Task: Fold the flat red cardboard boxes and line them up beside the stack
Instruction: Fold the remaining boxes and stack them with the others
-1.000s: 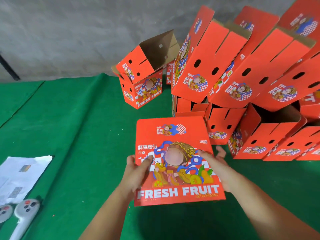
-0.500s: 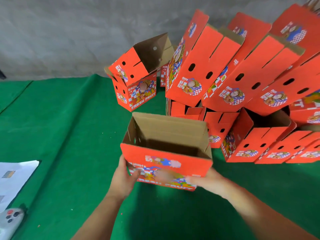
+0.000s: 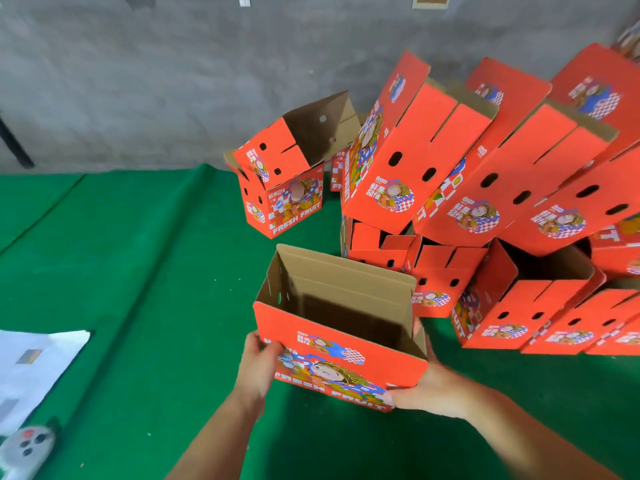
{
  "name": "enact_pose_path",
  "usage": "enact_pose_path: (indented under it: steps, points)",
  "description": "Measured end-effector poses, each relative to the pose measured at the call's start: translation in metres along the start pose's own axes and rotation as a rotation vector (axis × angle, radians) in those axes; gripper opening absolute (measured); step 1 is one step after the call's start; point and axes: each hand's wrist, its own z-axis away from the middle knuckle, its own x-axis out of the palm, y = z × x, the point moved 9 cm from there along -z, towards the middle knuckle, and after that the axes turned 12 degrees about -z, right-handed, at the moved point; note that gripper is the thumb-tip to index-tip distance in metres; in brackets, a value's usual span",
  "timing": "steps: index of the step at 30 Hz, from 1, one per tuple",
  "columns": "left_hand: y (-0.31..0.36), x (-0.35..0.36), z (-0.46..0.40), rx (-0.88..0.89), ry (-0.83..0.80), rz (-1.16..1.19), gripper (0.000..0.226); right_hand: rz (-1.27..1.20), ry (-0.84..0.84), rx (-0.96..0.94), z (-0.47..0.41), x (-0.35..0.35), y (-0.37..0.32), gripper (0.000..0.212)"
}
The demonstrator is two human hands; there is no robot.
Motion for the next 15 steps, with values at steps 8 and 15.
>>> enact_pose_path:
  steps: [8,15]
  points:
    - [0.048,-0.015,0.015,0.088,-0.016,0.126,0.022,-0.045,0.141,-0.246,0.026,-0.001,-0.038,0.161]
    - [0.164,0.005,0.065,0.400,0.028,-0.084,0.052,-0.422,0.427,-0.355,0.068,-0.023,-0.071,0.123]
